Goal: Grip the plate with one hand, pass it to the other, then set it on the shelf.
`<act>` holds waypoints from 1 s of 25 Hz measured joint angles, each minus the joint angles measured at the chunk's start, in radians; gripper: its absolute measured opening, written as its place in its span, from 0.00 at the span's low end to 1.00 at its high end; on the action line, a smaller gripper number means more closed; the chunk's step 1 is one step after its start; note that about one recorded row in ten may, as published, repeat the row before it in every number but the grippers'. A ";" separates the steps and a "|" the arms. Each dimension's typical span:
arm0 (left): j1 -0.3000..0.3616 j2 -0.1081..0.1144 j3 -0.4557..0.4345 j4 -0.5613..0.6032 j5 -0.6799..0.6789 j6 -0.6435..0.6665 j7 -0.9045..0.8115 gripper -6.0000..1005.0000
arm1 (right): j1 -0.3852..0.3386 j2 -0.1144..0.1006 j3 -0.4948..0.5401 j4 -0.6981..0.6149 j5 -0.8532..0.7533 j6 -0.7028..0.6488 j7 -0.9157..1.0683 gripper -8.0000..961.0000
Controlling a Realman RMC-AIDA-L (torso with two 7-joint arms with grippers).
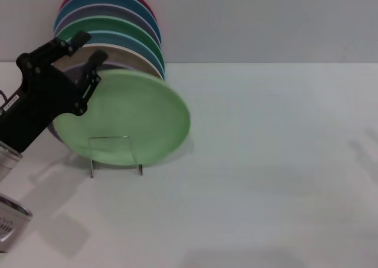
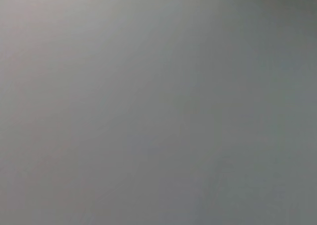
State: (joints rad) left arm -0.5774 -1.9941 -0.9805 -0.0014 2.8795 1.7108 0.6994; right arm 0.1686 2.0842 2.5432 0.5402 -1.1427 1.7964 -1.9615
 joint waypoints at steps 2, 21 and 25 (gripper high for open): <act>0.005 -0.006 -0.004 0.000 -0.001 0.000 0.001 0.29 | -0.001 -0.001 0.001 0.004 0.000 0.000 -0.002 0.64; 0.267 -0.077 -0.472 -0.226 -0.087 0.132 -0.524 0.62 | 0.013 0.008 0.000 -0.185 0.170 -0.067 -0.569 0.65; 0.281 -0.080 -0.471 -0.120 -0.212 0.037 -0.709 0.66 | 0.061 0.008 0.005 -0.272 0.214 -0.147 -0.787 0.65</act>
State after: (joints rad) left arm -0.2967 -2.0743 -1.4519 -0.1214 2.6677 1.7481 -0.0101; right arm 0.2294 2.0925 2.5478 0.2686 -0.9283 1.6492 -2.7488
